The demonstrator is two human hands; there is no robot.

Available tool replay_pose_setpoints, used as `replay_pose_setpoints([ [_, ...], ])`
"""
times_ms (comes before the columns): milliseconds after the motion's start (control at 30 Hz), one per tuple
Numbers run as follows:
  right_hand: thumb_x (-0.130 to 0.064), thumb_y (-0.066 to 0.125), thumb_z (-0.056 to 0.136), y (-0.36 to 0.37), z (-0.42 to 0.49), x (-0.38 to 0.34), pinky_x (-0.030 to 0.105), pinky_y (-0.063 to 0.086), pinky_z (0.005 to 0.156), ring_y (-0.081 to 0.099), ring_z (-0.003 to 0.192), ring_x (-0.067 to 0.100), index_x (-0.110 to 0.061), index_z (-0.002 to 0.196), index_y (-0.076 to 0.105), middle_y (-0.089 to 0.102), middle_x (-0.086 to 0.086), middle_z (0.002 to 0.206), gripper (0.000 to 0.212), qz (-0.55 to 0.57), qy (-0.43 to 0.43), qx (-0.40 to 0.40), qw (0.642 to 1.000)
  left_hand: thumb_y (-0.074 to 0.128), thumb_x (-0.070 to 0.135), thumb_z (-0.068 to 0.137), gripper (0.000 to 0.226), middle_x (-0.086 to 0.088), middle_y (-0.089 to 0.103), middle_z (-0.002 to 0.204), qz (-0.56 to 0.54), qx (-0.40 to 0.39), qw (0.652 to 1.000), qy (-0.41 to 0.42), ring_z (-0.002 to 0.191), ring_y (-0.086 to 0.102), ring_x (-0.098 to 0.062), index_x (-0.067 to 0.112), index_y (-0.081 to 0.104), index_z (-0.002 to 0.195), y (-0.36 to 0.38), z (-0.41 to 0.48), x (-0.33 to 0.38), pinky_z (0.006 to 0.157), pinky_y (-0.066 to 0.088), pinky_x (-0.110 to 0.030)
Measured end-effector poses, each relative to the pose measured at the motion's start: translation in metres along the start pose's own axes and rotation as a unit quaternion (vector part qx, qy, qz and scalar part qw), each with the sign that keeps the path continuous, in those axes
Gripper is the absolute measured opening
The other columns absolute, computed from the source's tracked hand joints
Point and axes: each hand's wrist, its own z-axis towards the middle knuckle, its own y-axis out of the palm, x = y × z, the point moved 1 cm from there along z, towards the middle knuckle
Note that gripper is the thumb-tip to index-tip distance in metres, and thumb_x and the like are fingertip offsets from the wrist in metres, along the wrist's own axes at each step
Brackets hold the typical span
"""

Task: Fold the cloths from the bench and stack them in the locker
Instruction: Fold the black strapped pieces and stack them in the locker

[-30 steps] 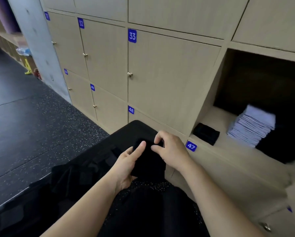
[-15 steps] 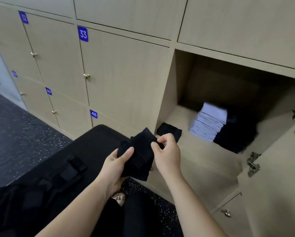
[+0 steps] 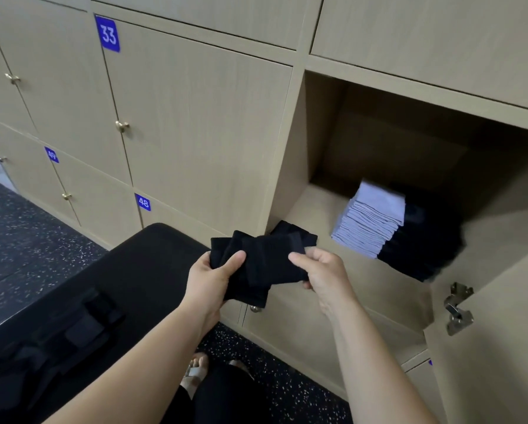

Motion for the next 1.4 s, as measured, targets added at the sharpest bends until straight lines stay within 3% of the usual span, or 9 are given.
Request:
replay_pose_setpoints([
  [67,-0.014,0.069,0.086,-0.006,0.018,0.003,0.019,0.040,0.051,0.056,0.070,0.009,-0.007,0.098,0.067,0.069,0.000,0.089,0.014,0.043,0.017,0.055,0.997,0.072,0.011,0.086,0.021,-0.011,0.074,0.097,0.001,0.004,1.000,-0.004,0.087,0.073,-0.026,0.010,0.065,0.105,0.002,0.012,-0.002,0.072,0.059,-0.039],
  [200,-0.007,0.067,0.086,-0.017,0.057,0.008,0.016,0.038,0.042,0.037,0.057,0.013,-0.009,0.078,0.050,0.042,0.000,0.066,0.019,0.107,0.047,0.156,0.981,0.072,0.012,0.085,0.023,-0.010,0.074,0.098,0.012,0.014,1.000,-0.012,0.088,0.072,-0.026,0.011,0.064,0.106,0.000,0.035,-0.010,0.071,0.059,-0.038],
  [300,-0.005,0.067,0.086,-0.020,0.090,0.019,0.011,0.035,0.034,0.038,0.058,0.013,-0.010,0.075,0.044,0.044,0.001,0.066,0.026,0.137,0.073,0.201,0.967,0.074,0.013,0.084,0.026,-0.013,0.074,0.100,0.016,0.025,0.999,-0.018,0.089,0.073,-0.029,0.009,0.065,0.108,-0.006,0.052,-0.019,0.075,0.059,-0.042],
  [533,-0.001,0.069,0.083,-0.005,0.147,0.036,0.015,0.032,0.034,0.037,0.053,0.016,-0.014,0.067,0.041,0.045,0.001,0.062,0.035,0.108,0.099,0.206,0.968,0.076,0.013,0.082,0.028,-0.015,0.073,0.098,0.020,0.042,0.999,-0.025,0.086,0.073,-0.032,0.008,0.065,0.108,-0.014,0.077,-0.031,0.079,0.059,-0.051],
  [800,-0.005,0.072,0.081,0.004,0.171,0.058,0.027,0.042,0.059,0.049,0.060,0.019,-0.017,0.064,0.043,0.054,0.000,0.067,0.036,0.023,0.074,0.203,0.976,0.076,0.012,0.080,0.031,-0.016,0.073,0.098,0.013,0.034,0.999,-0.034,0.086,0.073,-0.034,0.008,0.065,0.108,-0.013,0.086,-0.040,0.077,0.059,-0.049],
  [967,-0.020,0.073,0.081,0.005,0.174,0.061,0.035,0.052,0.073,0.064,0.081,0.027,-0.016,0.082,0.058,0.068,0.005,0.085,0.016,-0.159,0.030,0.221,0.962,0.076,0.012,0.080,0.030,-0.017,0.073,0.098,0.007,0.033,0.999,-0.041,0.086,0.072,-0.035,0.008,0.065,0.108,-0.014,0.087,-0.041,0.077,0.059,-0.051],
  [1233,-0.034,0.069,0.082,0.000,0.149,0.047,0.032,0.044,0.071,0.061,0.095,0.023,-0.019,0.116,0.062,0.060,0.003,0.112,0.038,-0.274,-0.012,0.257,0.927,0.076,0.010,0.080,0.029,-0.016,0.074,0.099,0.002,0.029,0.999,-0.036,0.089,0.072,-0.033,0.008,0.066,0.107,-0.018,0.072,-0.031,0.082,0.058,-0.053],
  [1300,-0.028,0.069,0.081,0.007,0.128,0.038,0.032,0.048,0.074,0.063,0.092,0.016,-0.022,0.107,0.065,0.064,-0.003,0.100,0.027,-0.214,-0.055,0.204,0.954,0.075,0.009,0.081,0.027,-0.016,0.074,0.099,-0.002,0.027,0.999,-0.035,0.090,0.072,-0.033,0.007,0.066,0.107,-0.019,0.064,-0.026,0.083,0.057,-0.054],
  [1400,-0.023,0.073,0.080,0.025,0.090,0.020,0.023,0.050,0.079,0.064,0.083,0.005,-0.020,0.105,0.067,0.068,-0.006,0.090,0.026,-0.157,-0.079,0.013,0.984,0.075,0.009,0.081,0.030,-0.017,0.073,0.101,-0.007,0.016,0.999,-0.037,0.091,0.072,-0.034,0.005,0.066,0.108,-0.021,0.047,-0.018,0.084,0.057,-0.055],
])
